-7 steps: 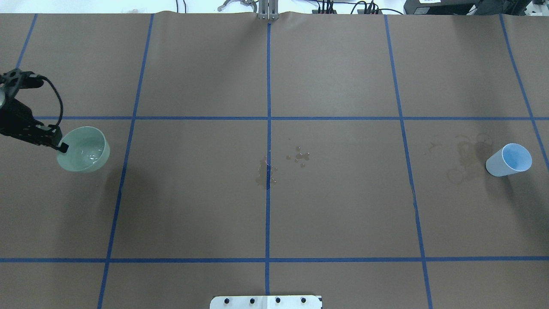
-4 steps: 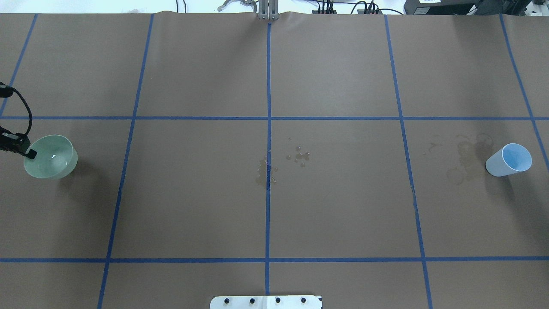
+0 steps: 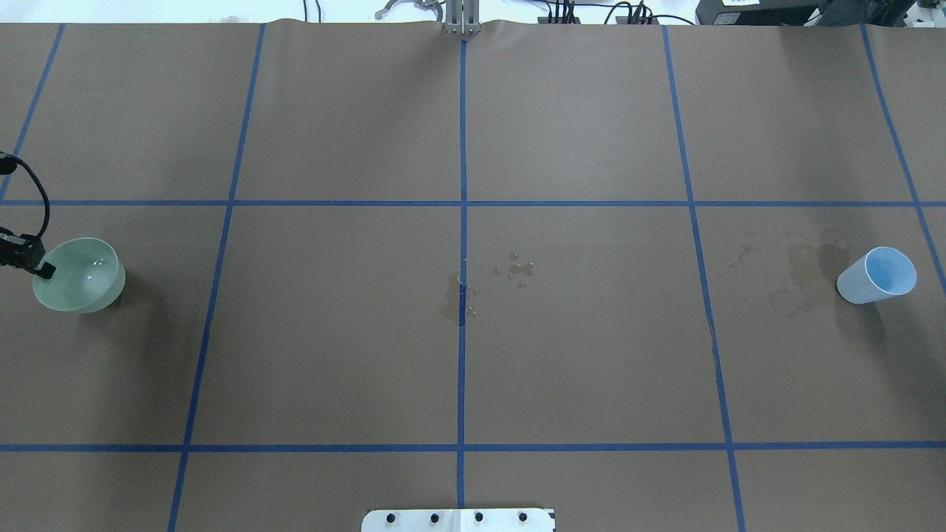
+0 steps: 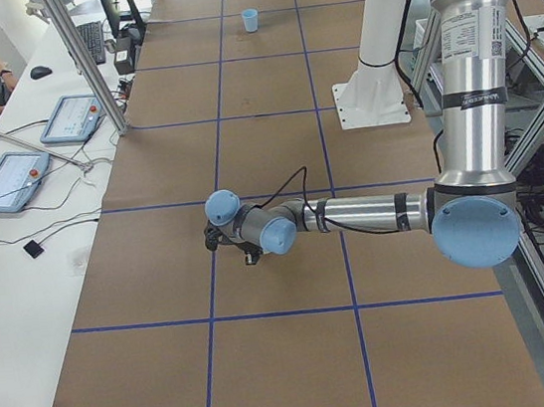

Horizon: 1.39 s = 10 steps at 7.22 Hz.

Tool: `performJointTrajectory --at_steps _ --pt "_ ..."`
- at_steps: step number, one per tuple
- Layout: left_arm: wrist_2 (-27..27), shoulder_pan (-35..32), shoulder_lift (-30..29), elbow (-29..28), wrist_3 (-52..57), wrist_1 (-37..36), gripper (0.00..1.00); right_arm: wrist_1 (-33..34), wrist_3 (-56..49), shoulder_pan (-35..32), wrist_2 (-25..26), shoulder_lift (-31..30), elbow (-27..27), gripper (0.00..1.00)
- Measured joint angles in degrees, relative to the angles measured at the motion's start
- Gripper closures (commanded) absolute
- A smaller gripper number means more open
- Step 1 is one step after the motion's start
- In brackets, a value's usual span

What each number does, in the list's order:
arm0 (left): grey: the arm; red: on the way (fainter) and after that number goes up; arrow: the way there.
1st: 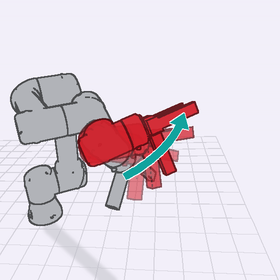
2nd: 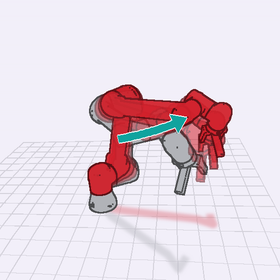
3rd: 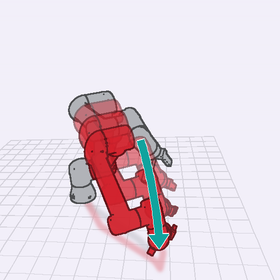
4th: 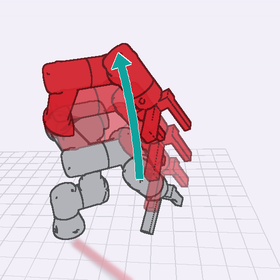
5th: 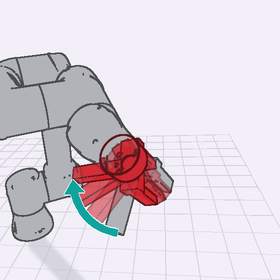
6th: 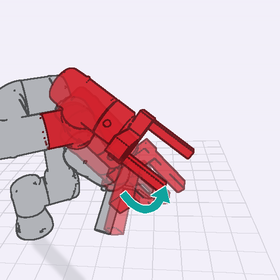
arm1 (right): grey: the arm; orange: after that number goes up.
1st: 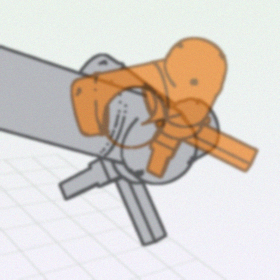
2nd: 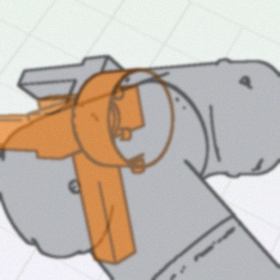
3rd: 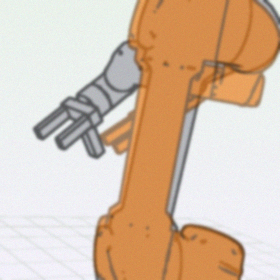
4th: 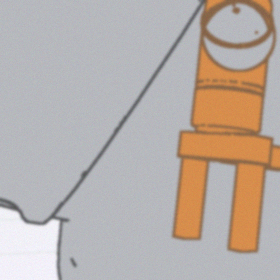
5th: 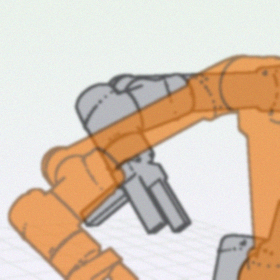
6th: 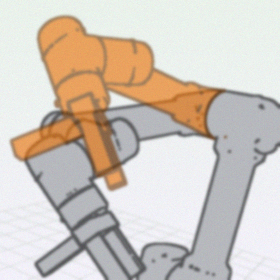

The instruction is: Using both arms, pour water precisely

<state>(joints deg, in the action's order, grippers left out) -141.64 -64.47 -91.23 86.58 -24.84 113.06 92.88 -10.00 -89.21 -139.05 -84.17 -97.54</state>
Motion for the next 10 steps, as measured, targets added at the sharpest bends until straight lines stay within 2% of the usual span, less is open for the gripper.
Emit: performJointTrajectory --at_steps 2,4,7,8,10 --pt "0.09 0.03 -0.01 -0.08 0.00 -0.03 0.01 0.02 0.00 0.00 0.02 0.07 -0.04 0.00" --pt "0.17 -0.84 -0.55 1.44 -0.63 -0.73 0.01 0.07 -0.02 0.00 0.37 0.38 -0.09 0.00" --pt "4.46 -2.91 -1.04 9.31 -1.37 -5.82 0.01 3.48 -0.04 0.38 0.84 1.41 0.00 0.00" --pt "6.24 -4.22 -1.11 11.75 1.44 -9.43 0.01 4.78 -0.07 0.62 1.48 1.82 0.01 0.00" --pt "7.83 -10.22 -2.65 13.59 13.90 -19.85 0.01 5.61 -0.10 1.32 3.17 2.13 0.27 0.00"
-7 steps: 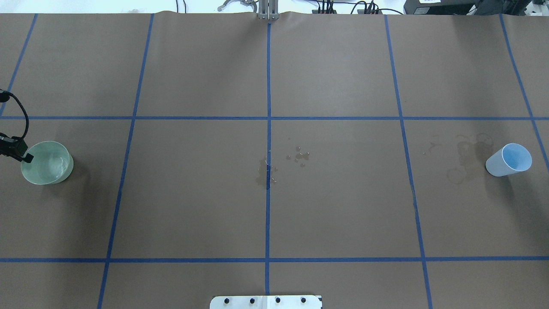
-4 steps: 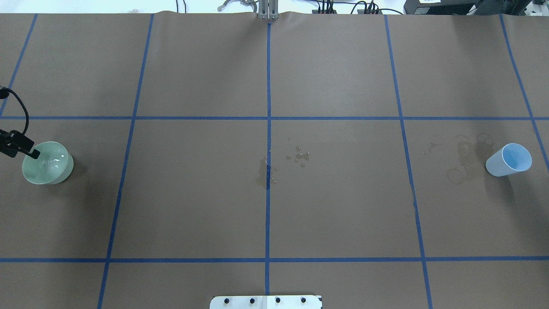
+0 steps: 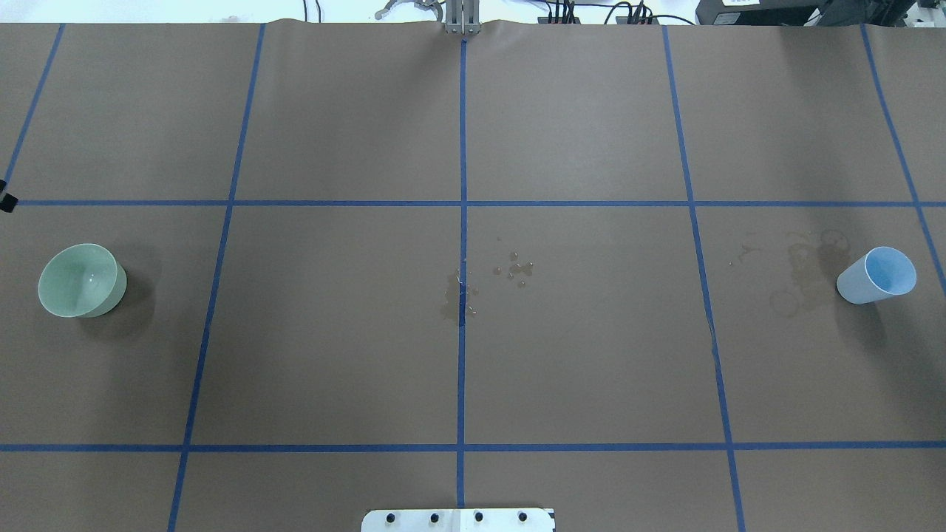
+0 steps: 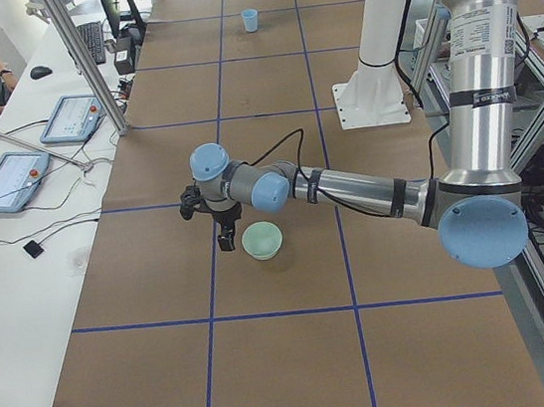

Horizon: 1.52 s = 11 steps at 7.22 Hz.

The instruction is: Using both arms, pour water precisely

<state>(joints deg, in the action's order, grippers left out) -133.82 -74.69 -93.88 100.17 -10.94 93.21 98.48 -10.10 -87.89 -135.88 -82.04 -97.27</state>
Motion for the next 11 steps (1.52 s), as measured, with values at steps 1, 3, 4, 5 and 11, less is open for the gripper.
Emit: performJointTrajectory --at_steps 1,3,4,5,11 --pt "0.08 -3.53 -1.56 -0.03 5.55 -5.41 0.01 0.09 0.00 0.39 0.82 0.18 0.22 0.00" --pt "-1.44 -8.88 -2.75 -0.89 11.40 -11.44 0.01 0.13 0.07 0.94 2.69 0.64 1.20 0.00" --pt "-3.75 -10.57 -2.55 -1.18 12.24 -13.14 0.01 0.12 0.11 0.97 3.27 0.89 2.27 0.00" --pt "-5.88 -11.62 -1.70 -0.58 12.55 -13.94 0.01 0.10 0.12 0.82 3.47 1.02 3.10 0.00" --pt "-4.78 -12.08 3.78 4.84 12.14 -13.61 0.00 -0.52 0.27 0.62 3.36 0.76 5.10 0.00"
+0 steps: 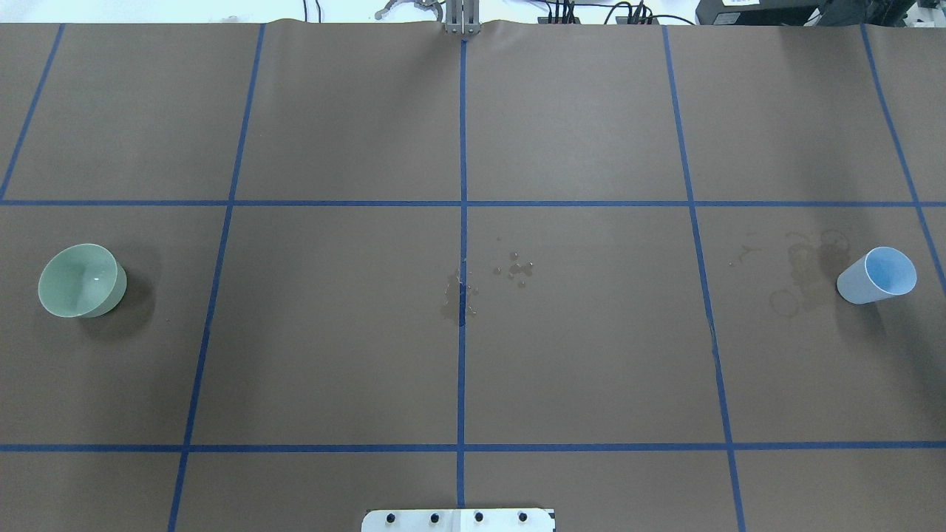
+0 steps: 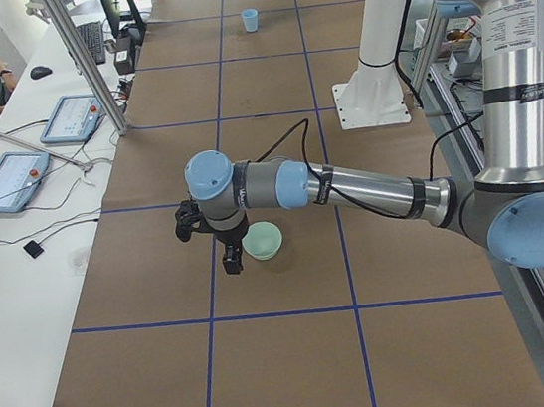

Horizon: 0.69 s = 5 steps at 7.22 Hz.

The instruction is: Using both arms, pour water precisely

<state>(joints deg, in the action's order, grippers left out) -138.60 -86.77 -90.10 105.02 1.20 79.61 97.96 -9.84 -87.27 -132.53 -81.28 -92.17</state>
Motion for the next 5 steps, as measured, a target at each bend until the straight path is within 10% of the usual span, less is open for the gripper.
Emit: performJointTrajectory --at_steps 5 --pt "3.39 0.35 -1.41 1.38 -2.87 0.17 0.00 -0.08 -0.44 -0.31 0.44 -0.16 -0.03 0.00"
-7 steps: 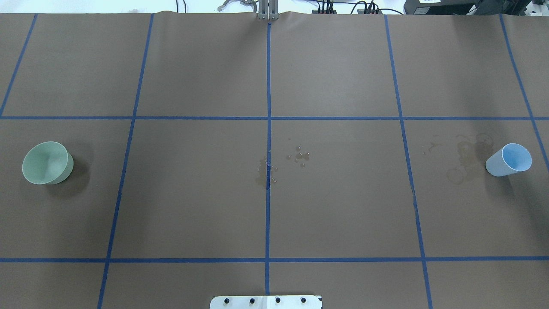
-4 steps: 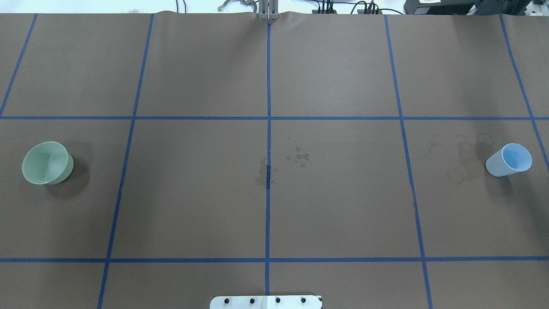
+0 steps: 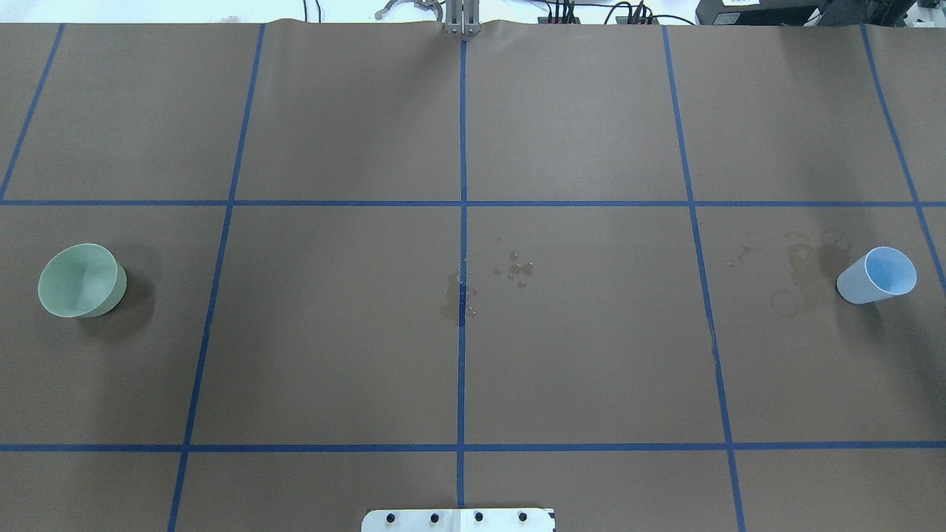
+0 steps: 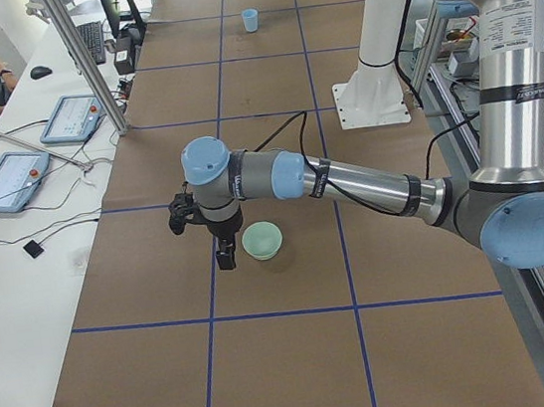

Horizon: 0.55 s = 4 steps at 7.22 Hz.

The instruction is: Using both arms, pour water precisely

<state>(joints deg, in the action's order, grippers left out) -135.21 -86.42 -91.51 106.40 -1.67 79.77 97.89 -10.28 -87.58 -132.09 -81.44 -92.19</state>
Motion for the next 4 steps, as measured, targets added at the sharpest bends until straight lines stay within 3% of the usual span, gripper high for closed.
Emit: performJointTrajectory --at_steps 4 --pt "-0.31 0.51 -0.20 -0.47 -0.45 0.50 0.00 -0.10 0.35 -0.35 -0.09 -0.61 -0.59 0.00"
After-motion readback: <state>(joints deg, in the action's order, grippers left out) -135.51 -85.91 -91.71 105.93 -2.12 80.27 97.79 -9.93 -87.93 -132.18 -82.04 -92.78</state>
